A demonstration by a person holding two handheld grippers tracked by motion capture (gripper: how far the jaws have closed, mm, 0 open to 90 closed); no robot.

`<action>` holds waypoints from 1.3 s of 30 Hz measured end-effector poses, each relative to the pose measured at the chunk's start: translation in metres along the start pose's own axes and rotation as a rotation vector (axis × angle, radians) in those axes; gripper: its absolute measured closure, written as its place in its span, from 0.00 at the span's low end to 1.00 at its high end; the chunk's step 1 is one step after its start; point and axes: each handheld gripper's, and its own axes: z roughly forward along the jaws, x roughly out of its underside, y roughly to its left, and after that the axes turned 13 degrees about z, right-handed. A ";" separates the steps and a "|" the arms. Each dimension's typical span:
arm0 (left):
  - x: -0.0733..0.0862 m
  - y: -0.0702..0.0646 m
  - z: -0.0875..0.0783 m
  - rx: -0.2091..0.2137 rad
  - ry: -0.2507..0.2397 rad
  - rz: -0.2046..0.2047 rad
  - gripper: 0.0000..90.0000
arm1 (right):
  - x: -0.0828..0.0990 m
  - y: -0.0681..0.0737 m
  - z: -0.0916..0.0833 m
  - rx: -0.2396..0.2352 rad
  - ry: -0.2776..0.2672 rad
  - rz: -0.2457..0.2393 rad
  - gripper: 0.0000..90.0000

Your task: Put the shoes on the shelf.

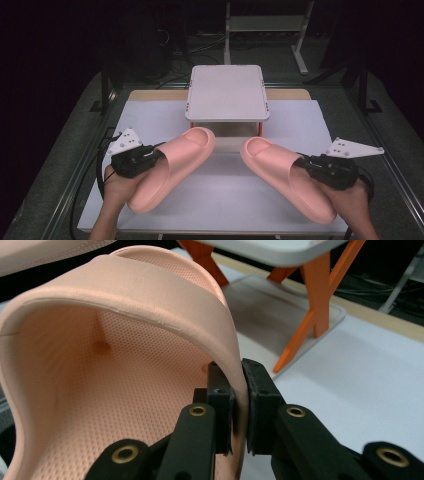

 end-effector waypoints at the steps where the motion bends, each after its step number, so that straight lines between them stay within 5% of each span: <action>1: -0.004 0.002 -0.001 0.000 0.001 0.007 0.90 | -0.003 -0.001 -0.001 0.000 -0.006 -0.001 0.92; 24: -0.050 0.042 0.014 -0.024 0.043 0.013 0.90 | -0.064 -0.007 0.004 0.042 -0.073 -0.049 0.92; 39: -0.074 0.072 0.033 -0.035 0.067 -0.004 0.90 | -0.094 -0.014 0.026 0.080 -0.071 -0.062 0.92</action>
